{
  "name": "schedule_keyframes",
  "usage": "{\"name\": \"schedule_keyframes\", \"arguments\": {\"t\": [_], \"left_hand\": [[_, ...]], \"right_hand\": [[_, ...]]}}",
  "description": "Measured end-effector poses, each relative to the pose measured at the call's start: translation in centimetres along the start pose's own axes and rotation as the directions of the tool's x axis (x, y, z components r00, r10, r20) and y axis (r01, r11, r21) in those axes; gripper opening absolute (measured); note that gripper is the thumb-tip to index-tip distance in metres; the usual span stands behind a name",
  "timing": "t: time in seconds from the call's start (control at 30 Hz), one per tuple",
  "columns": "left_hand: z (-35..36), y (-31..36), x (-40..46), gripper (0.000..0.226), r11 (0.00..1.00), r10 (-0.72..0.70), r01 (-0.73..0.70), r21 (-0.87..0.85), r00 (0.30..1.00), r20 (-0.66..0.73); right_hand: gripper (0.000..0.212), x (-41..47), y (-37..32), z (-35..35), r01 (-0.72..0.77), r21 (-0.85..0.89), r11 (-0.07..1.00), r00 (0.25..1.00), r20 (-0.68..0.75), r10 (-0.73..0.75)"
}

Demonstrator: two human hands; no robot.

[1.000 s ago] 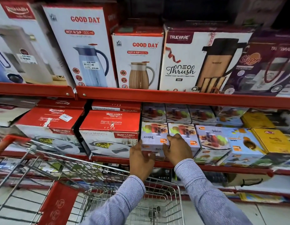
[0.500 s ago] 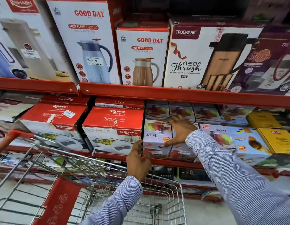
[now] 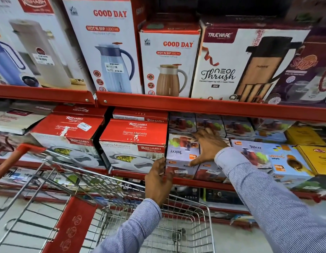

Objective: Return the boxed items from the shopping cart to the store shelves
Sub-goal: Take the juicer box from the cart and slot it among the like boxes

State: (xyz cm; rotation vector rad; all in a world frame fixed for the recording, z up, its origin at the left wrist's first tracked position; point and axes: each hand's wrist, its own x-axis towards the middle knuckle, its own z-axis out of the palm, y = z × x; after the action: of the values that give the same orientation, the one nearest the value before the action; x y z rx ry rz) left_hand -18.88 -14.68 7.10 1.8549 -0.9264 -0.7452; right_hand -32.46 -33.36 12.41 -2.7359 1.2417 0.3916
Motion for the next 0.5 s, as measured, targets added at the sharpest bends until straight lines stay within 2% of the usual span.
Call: {"name": "schedule_keyframes", "arguments": {"t": [0.1,0.17,0.23,0.33,0.4,0.5], "left_hand": [[-2.4,-0.7,-0.5,0.038,0.999,0.031,-0.03,0.015,0.996,-0.084],[-5.0,-1.4,-0.6,0.035,1.0,0.015,-0.014,0.004,0.981,-0.196],[-8.2,-2.2,-0.3,0.036,0.999,-0.019,0.007,-0.04,0.955,-0.296],[-12.5,-3.4,1.2,0.045,0.999,-0.034,0.04,0.009,0.924,-0.38],[-14.4,-3.8,2.2,0.053,0.995,-0.043,0.074,0.071,0.93,-0.364],[-16.0,-3.4,2.9,0.066,0.993,-0.047,0.07,0.093,0.972,-0.232]], "right_hand": [[0.119,-1.5,-1.6,-0.2,-0.037,0.115,0.993,0.995,-0.083,0.047],[0.099,-2.6,-3.8,0.7,-0.018,0.37,0.929,0.973,-0.207,0.101],[0.08,-3.4,-6.8,1.8,0.061,0.648,0.759,0.937,-0.299,0.18],[0.072,-4.0,-11.5,2.9,0.076,0.85,0.521,0.919,-0.263,0.294],[0.076,-3.8,-13.9,3.3,0.034,0.903,0.427,0.923,-0.192,0.334],[0.068,-3.4,-15.7,3.8,0.002,0.924,0.382,0.904,-0.165,0.394]]}}
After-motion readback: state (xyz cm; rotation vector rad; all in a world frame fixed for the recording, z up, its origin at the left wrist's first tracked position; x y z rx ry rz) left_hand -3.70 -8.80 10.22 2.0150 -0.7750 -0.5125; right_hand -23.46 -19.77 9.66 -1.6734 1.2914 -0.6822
